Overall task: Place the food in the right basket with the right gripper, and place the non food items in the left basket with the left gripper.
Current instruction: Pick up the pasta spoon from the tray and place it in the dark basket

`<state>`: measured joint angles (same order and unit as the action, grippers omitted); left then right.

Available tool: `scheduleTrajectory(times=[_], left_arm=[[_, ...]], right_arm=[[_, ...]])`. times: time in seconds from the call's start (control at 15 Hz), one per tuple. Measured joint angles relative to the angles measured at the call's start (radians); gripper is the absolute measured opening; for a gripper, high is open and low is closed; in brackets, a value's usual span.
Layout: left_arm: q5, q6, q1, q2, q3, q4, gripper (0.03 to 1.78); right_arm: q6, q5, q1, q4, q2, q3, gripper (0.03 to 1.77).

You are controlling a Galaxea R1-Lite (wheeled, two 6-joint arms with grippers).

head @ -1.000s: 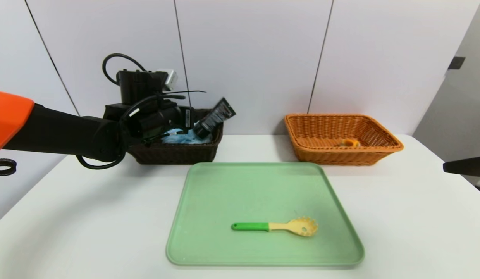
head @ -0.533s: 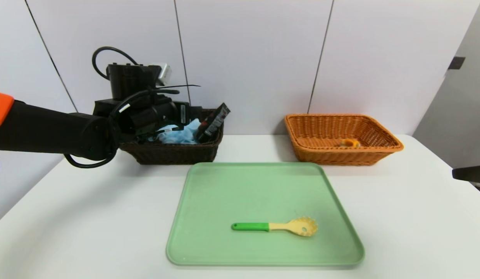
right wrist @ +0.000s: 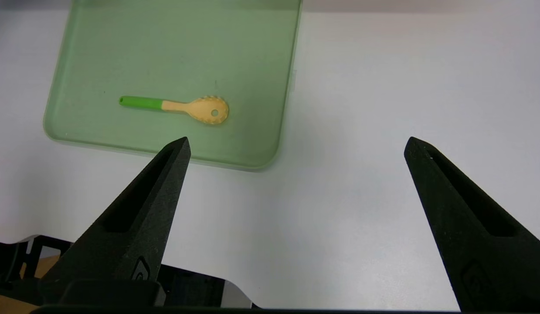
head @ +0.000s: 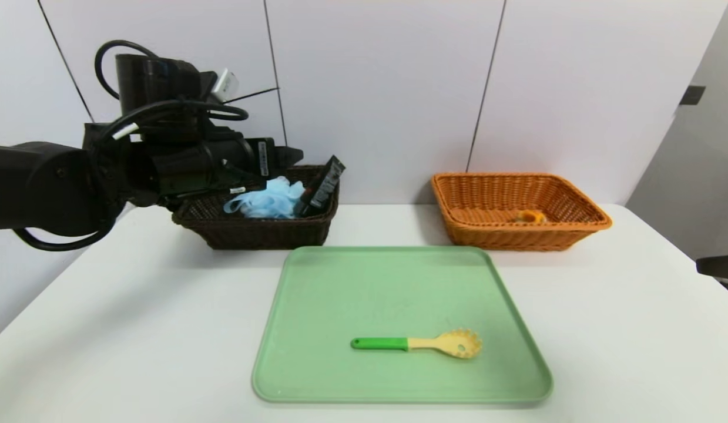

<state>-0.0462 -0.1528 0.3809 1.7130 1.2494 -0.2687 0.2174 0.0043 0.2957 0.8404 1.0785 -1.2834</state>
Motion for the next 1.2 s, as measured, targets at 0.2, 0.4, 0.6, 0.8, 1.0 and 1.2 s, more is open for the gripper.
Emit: scheduleTrajectory(times=[0.2,0.4,0.6,0.8,1.0,1.2], left_arm=[[-0.002,-0.022,0.116,-0.095,-0.061,0.084,1.67],[0.0,-0.019,0.278,-0.153,-0.139,0.105,1.67],[0.019,-0.003,0.413,-0.137,-0.172,0.134,1.68],[0.134,0.077,0.468,-0.102,-0.148,0.196,1.69],[0.228,0.196,0.488,-0.062,-0.092,0.28,1.69],[0.241,0.295,0.494,0.005,-0.043,0.326,1.69]], right_arm=[[0.0,0.001,0.0,-0.001,0.0,0.0,1.7],[0.001,0.011,0.0,-0.002,0.0,0.005,1.7],[0.002,0.024,0.0,-0.003,-0.001,0.009,1.7],[0.001,0.025,0.003,-0.006,0.0,0.01,1.7],[0.0,0.03,0.003,-0.006,0.0,0.019,1.7],[0.001,0.042,0.003,-0.006,0.0,0.027,1.7]])
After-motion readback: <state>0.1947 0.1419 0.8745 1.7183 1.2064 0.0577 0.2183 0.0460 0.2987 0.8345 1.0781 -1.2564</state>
